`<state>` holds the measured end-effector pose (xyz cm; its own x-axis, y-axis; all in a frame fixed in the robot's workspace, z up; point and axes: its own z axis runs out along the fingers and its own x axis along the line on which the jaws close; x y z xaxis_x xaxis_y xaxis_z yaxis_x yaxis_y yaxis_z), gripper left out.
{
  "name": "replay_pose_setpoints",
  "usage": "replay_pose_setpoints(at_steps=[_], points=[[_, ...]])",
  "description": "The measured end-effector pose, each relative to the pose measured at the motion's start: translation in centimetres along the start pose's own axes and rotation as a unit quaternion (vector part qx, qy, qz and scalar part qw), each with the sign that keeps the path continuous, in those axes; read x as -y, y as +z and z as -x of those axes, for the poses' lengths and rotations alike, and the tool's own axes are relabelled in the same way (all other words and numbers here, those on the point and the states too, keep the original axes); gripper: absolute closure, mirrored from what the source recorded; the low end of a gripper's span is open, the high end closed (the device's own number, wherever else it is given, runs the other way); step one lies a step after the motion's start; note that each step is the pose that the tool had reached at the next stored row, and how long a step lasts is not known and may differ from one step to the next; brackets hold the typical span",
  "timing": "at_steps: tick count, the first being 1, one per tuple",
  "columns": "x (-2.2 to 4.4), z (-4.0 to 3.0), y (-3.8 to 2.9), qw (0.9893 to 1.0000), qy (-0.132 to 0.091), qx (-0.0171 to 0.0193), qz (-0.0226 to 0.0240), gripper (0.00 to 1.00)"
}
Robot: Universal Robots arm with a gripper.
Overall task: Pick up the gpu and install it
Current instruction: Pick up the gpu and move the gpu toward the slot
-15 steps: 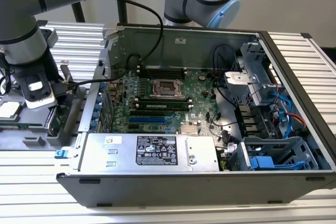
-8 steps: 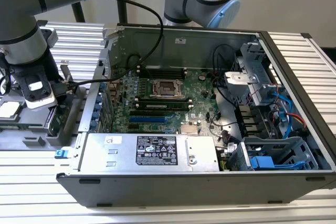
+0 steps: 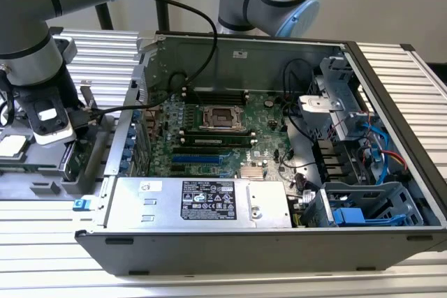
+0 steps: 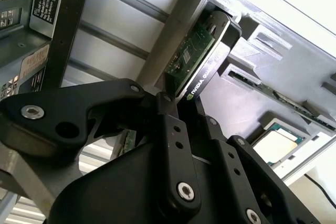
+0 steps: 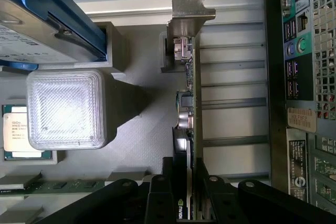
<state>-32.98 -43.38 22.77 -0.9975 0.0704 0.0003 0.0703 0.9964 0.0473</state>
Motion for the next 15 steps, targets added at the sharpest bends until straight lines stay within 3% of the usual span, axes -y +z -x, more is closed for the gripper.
replay_pose_setpoints(at_steps=[15], points=[[0.00,0.00,0.09,1.0000,0.000,0.0000,0.0000,1.00]])
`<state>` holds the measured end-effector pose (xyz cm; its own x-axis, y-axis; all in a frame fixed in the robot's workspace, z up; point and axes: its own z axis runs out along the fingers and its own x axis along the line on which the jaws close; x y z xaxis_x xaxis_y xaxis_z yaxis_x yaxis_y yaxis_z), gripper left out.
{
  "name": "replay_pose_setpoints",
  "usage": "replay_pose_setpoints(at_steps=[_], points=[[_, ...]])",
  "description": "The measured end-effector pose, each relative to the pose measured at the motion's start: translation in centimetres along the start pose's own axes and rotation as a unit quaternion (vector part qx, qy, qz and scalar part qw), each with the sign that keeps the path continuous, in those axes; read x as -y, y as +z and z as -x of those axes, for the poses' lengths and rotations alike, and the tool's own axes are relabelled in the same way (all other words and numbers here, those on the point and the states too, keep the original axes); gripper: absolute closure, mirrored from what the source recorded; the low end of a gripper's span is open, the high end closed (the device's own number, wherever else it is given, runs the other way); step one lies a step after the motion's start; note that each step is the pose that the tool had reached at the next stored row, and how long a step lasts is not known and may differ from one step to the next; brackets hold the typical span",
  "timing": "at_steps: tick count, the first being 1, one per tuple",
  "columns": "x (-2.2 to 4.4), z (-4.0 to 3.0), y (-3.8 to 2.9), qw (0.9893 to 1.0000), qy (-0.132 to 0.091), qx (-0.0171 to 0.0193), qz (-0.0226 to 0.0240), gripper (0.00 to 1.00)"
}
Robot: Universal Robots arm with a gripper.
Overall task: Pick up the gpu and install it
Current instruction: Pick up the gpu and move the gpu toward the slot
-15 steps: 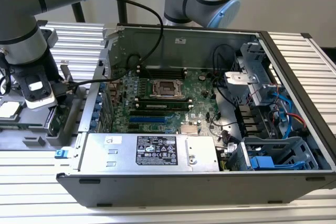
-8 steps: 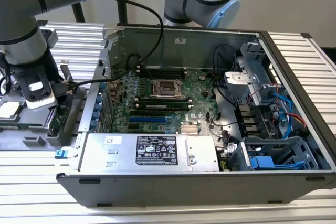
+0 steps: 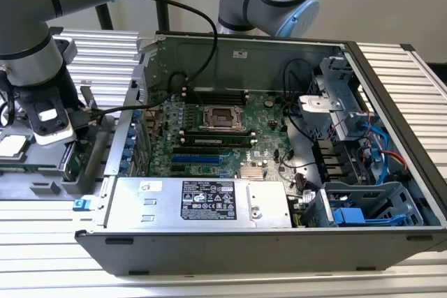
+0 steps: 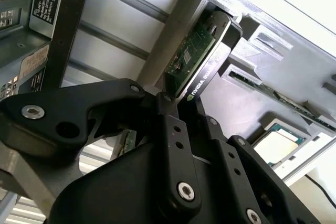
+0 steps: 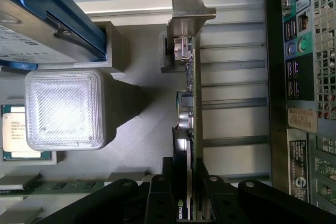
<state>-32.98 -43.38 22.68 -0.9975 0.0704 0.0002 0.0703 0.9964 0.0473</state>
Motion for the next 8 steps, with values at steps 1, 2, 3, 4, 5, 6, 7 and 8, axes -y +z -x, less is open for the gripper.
replay_pose_setpoints(at_steps=[1,2,3,4,5,6,7,8], points=[[0.00,0.00,0.00,1.0000,0.000,0.0000,0.0000,1.00],[0.00,0.00,0.00,1.0000,0.000,0.0001,0.0001,1.00],[-0.01,0.01,-0.03,1.0000,0.000,0.0002,0.0002,1.00],[-0.01,0.01,-0.08,1.0000,0.000,0.0004,0.0004,1.00],[-0.02,0.01,-0.15,1.0000,0.000,0.0006,0.0005,1.00],[-0.02,0.01,-0.32,1.0000,0.000,0.0002,0.0001,1.00],[-0.02,0.00,-0.45,1.0000,0.000,0.0001,0.0001,1.00],[-0.03,0.00,-0.57,1.0000,0.000,0.0001,0.0001,1.00]])
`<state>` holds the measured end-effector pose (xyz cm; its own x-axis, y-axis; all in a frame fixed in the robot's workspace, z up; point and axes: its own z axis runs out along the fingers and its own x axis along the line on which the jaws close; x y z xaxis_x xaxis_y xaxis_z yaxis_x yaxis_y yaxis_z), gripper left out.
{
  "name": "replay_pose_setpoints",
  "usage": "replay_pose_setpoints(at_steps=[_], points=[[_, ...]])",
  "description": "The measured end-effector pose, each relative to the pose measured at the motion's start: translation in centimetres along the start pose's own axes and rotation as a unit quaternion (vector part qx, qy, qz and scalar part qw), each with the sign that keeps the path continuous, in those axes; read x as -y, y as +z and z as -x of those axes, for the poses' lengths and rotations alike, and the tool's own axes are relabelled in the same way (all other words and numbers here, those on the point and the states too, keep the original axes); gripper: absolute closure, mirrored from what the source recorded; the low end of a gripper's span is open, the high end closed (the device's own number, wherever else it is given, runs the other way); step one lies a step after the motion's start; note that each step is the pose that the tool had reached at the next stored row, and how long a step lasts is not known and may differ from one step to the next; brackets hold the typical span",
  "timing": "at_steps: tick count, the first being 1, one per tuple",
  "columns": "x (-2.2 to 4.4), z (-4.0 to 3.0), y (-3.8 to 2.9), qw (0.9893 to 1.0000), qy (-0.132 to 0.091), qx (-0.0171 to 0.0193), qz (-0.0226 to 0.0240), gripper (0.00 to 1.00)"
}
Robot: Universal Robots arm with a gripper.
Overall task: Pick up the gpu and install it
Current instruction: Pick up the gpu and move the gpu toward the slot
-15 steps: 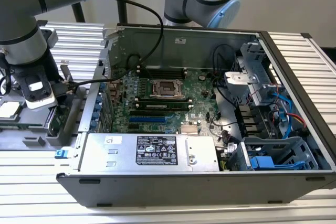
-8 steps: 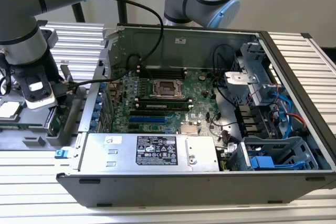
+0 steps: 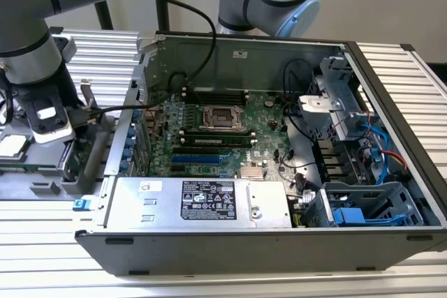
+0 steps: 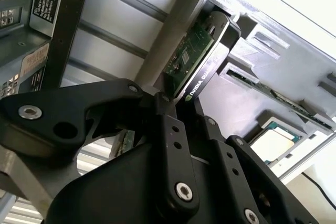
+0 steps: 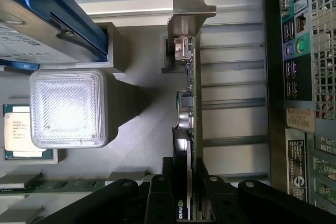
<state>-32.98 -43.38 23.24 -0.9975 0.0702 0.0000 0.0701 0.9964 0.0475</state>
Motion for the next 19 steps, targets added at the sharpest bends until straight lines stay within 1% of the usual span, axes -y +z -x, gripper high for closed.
replay_pose_setpoints(at_steps=[9,19], points=[[-0.05,0.00,-1.07,1.0000,-0.001,-0.0001,0.0000,1.00],[-0.09,0.01,-1.99,1.0000,-0.002,-0.0001,0.0000,1.00]])
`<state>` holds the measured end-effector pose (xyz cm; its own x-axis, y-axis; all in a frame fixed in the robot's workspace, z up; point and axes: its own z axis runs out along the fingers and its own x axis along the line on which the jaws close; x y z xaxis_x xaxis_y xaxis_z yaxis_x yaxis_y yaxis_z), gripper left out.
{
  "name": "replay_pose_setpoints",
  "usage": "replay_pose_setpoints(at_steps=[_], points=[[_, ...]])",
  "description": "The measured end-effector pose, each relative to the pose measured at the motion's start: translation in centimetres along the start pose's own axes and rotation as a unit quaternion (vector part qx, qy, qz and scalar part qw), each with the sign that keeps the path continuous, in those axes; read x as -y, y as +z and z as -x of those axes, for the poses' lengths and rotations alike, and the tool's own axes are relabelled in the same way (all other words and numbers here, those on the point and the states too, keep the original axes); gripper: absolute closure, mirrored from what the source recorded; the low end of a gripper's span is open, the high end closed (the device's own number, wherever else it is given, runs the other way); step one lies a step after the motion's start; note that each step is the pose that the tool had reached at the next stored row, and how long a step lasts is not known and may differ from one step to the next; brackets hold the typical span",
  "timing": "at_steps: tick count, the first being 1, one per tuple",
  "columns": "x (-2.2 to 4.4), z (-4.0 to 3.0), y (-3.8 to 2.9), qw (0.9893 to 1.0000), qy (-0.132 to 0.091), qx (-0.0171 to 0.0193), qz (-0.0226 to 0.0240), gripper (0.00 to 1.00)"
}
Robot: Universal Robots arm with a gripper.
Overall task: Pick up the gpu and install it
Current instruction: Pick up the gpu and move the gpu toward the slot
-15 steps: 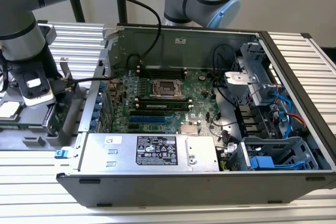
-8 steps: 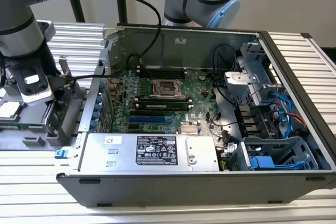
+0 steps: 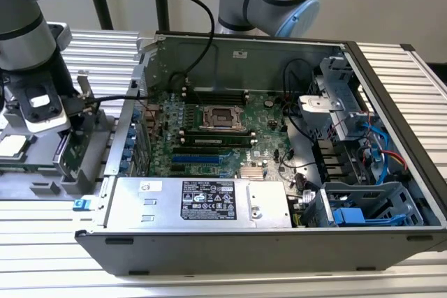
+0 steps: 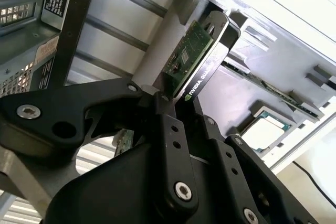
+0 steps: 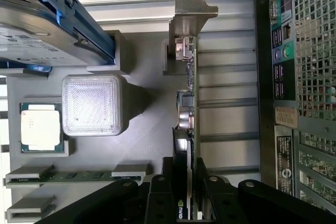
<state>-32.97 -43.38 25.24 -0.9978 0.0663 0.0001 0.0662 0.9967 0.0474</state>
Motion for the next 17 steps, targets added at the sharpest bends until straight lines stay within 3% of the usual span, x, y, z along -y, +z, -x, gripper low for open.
replay_pose_setpoints(at_steps=[17], points=[[-0.02,0.00,-0.50,1.0000,-0.001,-0.0002,-0.0002,1.00]])
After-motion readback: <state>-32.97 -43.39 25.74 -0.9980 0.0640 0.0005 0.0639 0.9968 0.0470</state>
